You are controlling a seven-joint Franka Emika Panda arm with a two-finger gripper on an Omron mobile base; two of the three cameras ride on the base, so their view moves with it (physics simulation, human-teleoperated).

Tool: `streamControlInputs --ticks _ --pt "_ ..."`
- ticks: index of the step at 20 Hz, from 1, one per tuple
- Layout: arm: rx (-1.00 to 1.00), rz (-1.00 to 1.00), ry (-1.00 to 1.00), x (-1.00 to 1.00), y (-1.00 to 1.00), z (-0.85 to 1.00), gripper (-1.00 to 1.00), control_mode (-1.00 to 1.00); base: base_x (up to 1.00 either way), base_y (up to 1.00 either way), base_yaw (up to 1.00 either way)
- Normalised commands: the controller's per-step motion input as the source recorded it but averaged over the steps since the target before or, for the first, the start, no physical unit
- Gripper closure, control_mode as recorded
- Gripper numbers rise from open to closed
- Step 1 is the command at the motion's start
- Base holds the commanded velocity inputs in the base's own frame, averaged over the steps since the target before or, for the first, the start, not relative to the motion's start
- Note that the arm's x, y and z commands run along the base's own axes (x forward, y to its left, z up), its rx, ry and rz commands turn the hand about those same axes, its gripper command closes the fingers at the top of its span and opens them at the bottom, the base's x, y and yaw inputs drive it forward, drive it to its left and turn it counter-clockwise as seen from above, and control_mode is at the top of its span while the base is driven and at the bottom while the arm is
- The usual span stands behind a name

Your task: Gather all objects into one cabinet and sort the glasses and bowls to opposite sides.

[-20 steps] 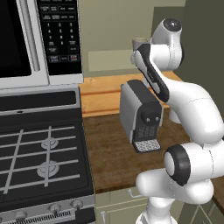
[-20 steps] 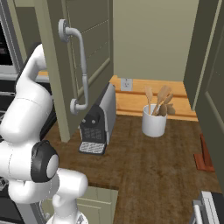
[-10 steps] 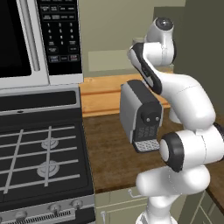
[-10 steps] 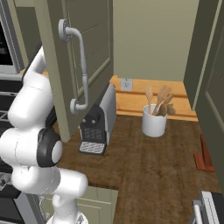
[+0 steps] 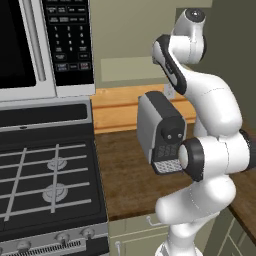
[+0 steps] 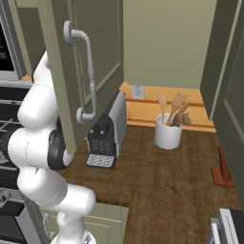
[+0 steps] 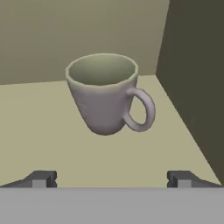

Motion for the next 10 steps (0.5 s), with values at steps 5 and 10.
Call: streamControlInputs --ticks 5,10 --pt "0.01 0.0 0.0 0.01 -0.37 0.01 -1.0 -1.0 0.0 0.0 0.0" --pt "0.0 0.0 -0.03 0.06 -0.05 0.0 -1.0 -1.0 0.0 0.0 0.0"
